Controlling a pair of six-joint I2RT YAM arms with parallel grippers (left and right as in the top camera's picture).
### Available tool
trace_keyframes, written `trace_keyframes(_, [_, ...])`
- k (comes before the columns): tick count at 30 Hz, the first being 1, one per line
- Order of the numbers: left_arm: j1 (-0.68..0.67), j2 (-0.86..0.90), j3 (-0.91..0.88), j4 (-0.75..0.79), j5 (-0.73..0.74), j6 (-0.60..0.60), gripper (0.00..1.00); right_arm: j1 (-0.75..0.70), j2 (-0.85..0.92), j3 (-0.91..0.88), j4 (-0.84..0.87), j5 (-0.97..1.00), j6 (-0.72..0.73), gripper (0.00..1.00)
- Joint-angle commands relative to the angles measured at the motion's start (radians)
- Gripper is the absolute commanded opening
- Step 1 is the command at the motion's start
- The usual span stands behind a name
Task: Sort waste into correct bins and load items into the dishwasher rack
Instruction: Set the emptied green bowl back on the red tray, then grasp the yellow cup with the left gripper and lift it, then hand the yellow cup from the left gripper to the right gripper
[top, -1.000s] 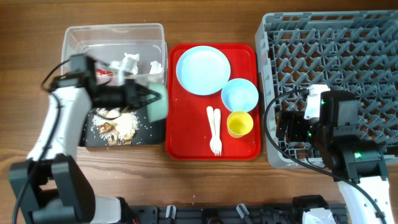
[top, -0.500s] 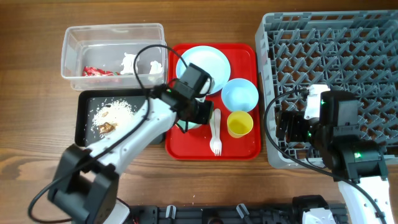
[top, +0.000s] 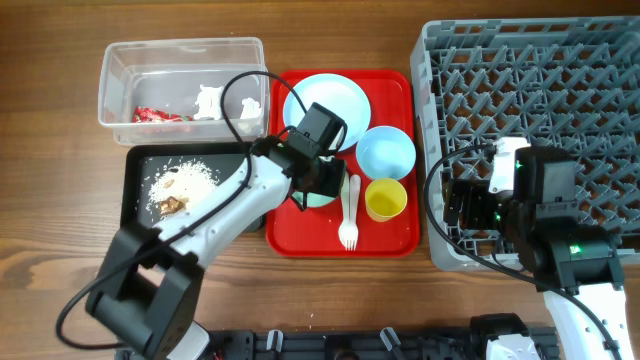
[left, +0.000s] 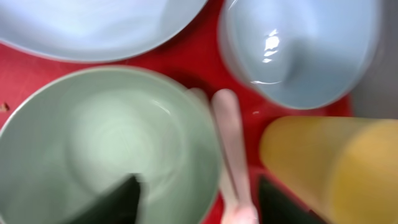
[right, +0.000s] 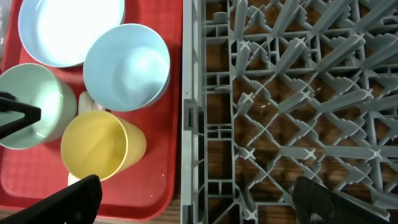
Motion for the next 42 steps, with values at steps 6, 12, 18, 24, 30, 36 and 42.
trace_keyframes(6, [-0.037,-0.07,0.039,0.073,0.157,-0.006,0.79,0.005,0.0,0.099,-0.011,0.022,0.021,1.0])
trace_keyframes(12, [-0.102,0.019,0.039,0.078,0.153,-0.015,0.69,0.005,0.001,0.101,-0.035,0.022,0.021,1.0])
trace_keyframes(18, [-0.127,0.133,0.039,0.076,0.123,-0.021,0.26,0.005,0.001,0.101,-0.058,0.022,0.02,1.0])
trace_keyframes(24, [-0.101,0.102,0.04,0.058,0.137,-0.025,0.04,0.005,0.009,0.1,-0.073,0.023,0.017,1.0])
trace_keyframes(30, [0.093,-0.054,0.04,-0.015,0.33,-0.058,0.04,0.003,0.047,0.1,-0.048,0.091,0.051,1.0])
trace_keyframes(36, [0.33,-0.039,0.04,0.184,0.752,-0.271,0.04,0.003,0.154,0.099,0.032,-0.359,-0.021,1.0])
trace_keyframes(42, [0.366,0.029,0.04,0.359,1.119,-0.47,0.04,0.003,0.338,0.096,0.161,-0.88,-0.2,1.0])
